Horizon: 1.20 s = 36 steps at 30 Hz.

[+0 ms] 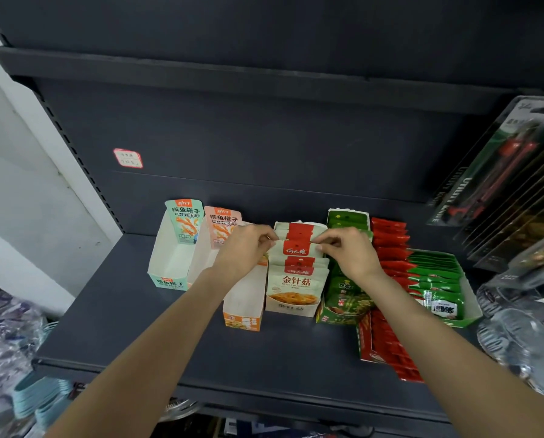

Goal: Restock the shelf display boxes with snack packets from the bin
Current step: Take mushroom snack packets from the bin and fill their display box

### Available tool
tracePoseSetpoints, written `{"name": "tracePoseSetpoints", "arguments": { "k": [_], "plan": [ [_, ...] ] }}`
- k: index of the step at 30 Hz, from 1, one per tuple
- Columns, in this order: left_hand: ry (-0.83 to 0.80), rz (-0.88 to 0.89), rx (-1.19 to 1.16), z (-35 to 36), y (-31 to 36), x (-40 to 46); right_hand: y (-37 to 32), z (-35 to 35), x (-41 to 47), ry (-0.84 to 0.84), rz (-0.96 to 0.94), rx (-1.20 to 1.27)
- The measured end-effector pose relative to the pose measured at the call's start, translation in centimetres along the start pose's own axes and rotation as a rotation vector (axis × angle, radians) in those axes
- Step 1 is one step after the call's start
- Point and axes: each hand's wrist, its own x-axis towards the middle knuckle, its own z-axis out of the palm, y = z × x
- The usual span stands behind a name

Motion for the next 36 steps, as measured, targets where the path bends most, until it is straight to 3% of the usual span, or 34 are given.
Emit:
{"name": "tracePoseSetpoints", "arguments": {
  "k": [10,17,20,26,36],
  "plan": [
    [0.071,0.067,-0.004,-0.6,0.8,-1.8,-2.3,-1.2,-2.6,0.117,-0.011,0.128],
    [0.239,0.031,-0.021,-3.0,1.9,-10.7,-6.3,0.0,-9.2,0.102,-0.095,0.130],
    [0.248,-0.053,-0.063,-2.5,1.0,-17.0,-7.1,2.5,-13.5,0.008,-0.162,0.100],
    [0.104,-0.306,-0.170,-1.0,-3.3,-30.0,-9.4,9.1,-22.7,-0.269,-0.206,0.090],
    [0.033,-0.594,-0.109,-3.1,-14.4,-48.1,-17.7,22.3,-32.9,-0.613,-0.243,0.067]
  ]
}}
